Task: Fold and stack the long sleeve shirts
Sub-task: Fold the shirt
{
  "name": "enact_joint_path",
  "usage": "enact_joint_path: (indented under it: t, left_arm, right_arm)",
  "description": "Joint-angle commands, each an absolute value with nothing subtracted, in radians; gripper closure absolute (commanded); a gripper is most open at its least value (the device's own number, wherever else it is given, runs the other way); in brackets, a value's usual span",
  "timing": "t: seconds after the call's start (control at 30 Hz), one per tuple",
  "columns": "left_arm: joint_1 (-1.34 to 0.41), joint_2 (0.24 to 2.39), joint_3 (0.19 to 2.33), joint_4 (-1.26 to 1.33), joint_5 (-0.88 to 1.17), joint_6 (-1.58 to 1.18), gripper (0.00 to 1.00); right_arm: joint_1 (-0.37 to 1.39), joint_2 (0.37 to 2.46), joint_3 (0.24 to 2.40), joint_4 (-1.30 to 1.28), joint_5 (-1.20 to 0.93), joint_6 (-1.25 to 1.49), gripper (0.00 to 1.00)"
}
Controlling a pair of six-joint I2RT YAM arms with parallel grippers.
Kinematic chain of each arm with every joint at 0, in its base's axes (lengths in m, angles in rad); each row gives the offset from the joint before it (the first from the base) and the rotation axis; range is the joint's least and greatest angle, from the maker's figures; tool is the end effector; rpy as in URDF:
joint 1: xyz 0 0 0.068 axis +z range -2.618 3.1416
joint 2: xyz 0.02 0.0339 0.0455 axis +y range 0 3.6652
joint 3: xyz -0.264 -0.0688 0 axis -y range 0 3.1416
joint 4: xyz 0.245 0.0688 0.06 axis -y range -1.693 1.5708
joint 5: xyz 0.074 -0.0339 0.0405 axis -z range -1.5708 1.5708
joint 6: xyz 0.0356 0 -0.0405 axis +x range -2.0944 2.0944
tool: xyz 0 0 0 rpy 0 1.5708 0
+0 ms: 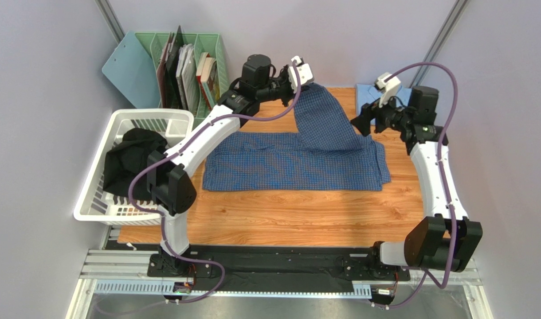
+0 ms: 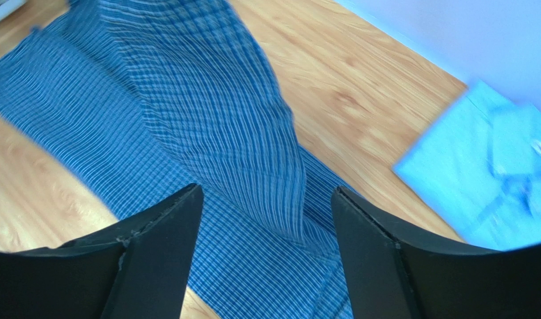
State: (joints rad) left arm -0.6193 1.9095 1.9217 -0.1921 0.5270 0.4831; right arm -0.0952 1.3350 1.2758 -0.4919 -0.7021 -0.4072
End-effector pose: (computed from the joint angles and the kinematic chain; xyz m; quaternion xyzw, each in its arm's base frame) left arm 0.3601 -0.2787 0.4067 0.5304 0.5441 -0.2416 0.6036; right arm 0.2935 -0.0049 0.3626 -0.2931 0.7836 0.1768 0.5185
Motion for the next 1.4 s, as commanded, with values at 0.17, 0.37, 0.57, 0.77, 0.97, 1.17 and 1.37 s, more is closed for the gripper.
enact_joint_path:
  t: [0.17,0.37,0.57,0.77,0.97,1.17,1.37]
  left_arm:
    - [-0.584,2.137,2.017,0.110,0.269,0.477,1.00]
    - [-0.578,2.350,2.342,0.159,0.233,0.529,1.00]
    - [-0.578,2.439,2.398,0.287,0.262,0.604,1.00]
    - [-0.577,2.269,2.001,0.402,0.464,0.617,1.00]
    - [-0.562,2.047,1.657,0.448,0.710,0.606,1.00]
    - [-0.500,1.872,1.522,0.229,1.013,0.659,1.00]
    - [-0.451,1.812,1.543,-0.370,1.176,1.168,1.00]
  right_arm:
    - [-0.195,1.345,1.227,-0.637,-0.696,-0.282,0.47]
    - [-0.183,1.354,1.079,-0.583,-0.747,-0.195,0.63]
    - [-0.172,1.403,1.031,-0.525,-0.744,-0.144,0.65]
    - [-0.173,1.453,1.028,-0.509,-0.727,-0.140,0.66]
    - [-0.175,1.503,1.022,-0.512,-0.675,-0.155,0.70]
    - [-0.179,1.557,1.000,-0.512,-0.598,-0.186,0.79]
    - [-0.195,1.653,1.022,-0.529,-0.546,-0.167,0.89]
